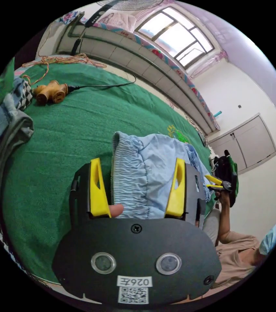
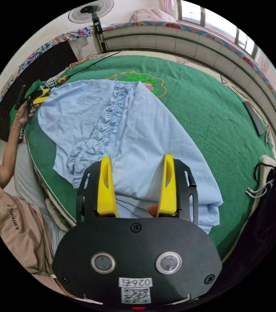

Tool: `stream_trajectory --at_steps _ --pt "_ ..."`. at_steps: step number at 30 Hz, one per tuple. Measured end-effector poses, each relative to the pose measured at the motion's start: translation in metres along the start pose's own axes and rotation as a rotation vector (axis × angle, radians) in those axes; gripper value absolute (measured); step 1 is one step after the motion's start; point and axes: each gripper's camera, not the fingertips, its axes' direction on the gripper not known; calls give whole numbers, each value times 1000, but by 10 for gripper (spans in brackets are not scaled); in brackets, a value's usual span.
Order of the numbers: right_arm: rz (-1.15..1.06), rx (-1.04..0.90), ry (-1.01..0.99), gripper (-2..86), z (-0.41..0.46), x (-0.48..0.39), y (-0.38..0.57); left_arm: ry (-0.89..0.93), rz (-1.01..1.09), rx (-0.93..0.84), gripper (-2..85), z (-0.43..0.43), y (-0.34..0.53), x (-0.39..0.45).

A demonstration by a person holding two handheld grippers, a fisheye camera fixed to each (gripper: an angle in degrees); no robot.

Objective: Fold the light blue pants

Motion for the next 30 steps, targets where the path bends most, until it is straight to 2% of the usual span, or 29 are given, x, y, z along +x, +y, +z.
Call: stream_trajectory --at_steps 1,2,5,7,9,11,17,21,26,30 --pt "-4 -3 12 183 1 -1 1 -70 19 -15 251 4 -3 5" --pt "-7 -12 41 174 3 -4 2 -127 63 -60 204 11 -7 13" --pt "6 -34 91 150 6 -7 4 -211 116 -129 162 31 -13 24" --pt "29 -33 120 112 4 -6 7 -232 134 -139 145 34 -16 27" --pt "63 -21 96 24 -1 -1 13 -225 135 -128 120 31 -16 25" --pt "65 -14 65 -1 -6 1 19 -182 129 -104 85 19 -16 18" --pt "27 11 82 -11 -28 -4 39 -42 110 18 56 -12 -5 2" --pt "3 61 21 -11 -55 -11 57 -94 110 44 54 -19 -3 0" --pt "-46 216 -98 -12 -125 -21 93 -204 99 197 51 -52 6 4" --pt "-25 320 -37 -10 -175 -12 99 -297 74 352 53 -70 1 8"
